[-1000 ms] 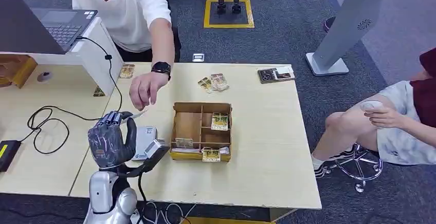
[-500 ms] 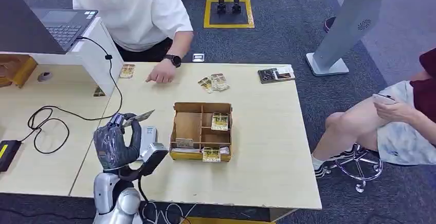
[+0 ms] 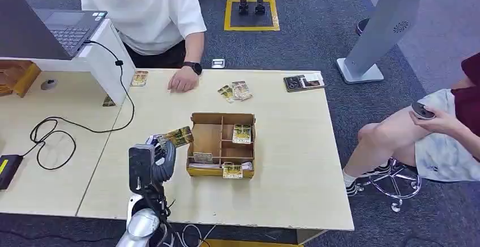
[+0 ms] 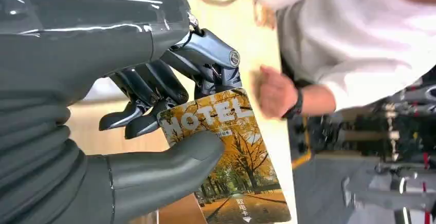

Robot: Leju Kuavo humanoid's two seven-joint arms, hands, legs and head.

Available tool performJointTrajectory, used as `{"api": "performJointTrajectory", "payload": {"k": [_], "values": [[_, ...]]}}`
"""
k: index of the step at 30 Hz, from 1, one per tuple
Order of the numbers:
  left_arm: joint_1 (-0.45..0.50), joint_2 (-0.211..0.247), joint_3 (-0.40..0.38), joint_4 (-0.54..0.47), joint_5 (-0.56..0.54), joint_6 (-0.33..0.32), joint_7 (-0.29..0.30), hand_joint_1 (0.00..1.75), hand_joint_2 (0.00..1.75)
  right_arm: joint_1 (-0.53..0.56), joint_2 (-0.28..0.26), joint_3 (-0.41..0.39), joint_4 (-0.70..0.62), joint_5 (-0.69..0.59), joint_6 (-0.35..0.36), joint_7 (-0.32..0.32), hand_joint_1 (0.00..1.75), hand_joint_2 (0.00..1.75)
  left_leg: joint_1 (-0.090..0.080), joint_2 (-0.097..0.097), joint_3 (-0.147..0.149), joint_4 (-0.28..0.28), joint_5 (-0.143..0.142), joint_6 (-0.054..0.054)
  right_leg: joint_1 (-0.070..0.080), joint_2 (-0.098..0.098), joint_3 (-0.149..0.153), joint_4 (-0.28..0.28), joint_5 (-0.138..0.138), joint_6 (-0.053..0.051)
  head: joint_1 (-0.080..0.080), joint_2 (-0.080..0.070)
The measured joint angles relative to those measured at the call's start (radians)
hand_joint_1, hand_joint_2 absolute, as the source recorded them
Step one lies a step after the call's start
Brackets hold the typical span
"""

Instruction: Pass the card to the sensor for recognition and then transmit it.

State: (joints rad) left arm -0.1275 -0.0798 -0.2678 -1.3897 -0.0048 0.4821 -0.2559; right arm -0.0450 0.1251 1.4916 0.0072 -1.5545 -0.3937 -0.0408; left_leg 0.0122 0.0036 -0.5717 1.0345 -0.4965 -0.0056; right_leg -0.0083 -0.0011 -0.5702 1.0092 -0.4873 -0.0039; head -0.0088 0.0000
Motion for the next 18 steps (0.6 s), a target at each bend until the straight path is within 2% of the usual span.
{"api": "performJointTrajectory", "payload": {"k": [3, 8, 12, 18], "values": [[-0.006, 0.024, -0.027, 0.002, 0.083, -0.031, 0.013, 1.75, 1.75, 0.000, 0.000, -0.002, 0.000, 0.000, -0.001, 0.000, 0.00, 1.75, 0.000, 0.000, 0.000, 0.000, 0.000, 0.000, 0.000, 0.000, 0.000, 0.000, 0.000, 0.000, 0.000, 0.000], [-0.026, 0.067, -0.066, 0.023, 0.147, -0.072, 0.048, 1.75, 1.75, 0.001, 0.002, -0.004, 0.000, 0.000, -0.001, 0.000, 0.00, 1.75, 0.000, 0.000, 0.000, 0.000, 0.000, 0.000, 0.000, 0.000, 0.000, 0.000, 0.000, 0.000, 0.000, 0.000], [-0.048, 0.088, -0.087, 0.069, 0.146, -0.076, 0.069, 1.75, 1.75, 0.001, 0.002, -0.004, 0.000, 0.000, 0.002, 0.000, 0.00, 1.75, 0.000, 0.000, 0.000, 0.000, 0.000, 0.000, 0.000, 0.000, 0.000, 0.000, 0.000, 0.000, 0.000, 0.000], [-0.092, 0.102, -0.101, 0.165, 0.080, -0.049, 0.079, 1.75, 1.75, 0.001, 0.002, -0.004, 0.000, 0.002, 0.005, 0.000, 0.00, 1.75, 0.000, 0.000, 0.000, 0.000, 0.000, 0.000, 0.000, 0.000, 0.000, 0.000, 0.000, 0.000, 0.000, 0.000]]}}
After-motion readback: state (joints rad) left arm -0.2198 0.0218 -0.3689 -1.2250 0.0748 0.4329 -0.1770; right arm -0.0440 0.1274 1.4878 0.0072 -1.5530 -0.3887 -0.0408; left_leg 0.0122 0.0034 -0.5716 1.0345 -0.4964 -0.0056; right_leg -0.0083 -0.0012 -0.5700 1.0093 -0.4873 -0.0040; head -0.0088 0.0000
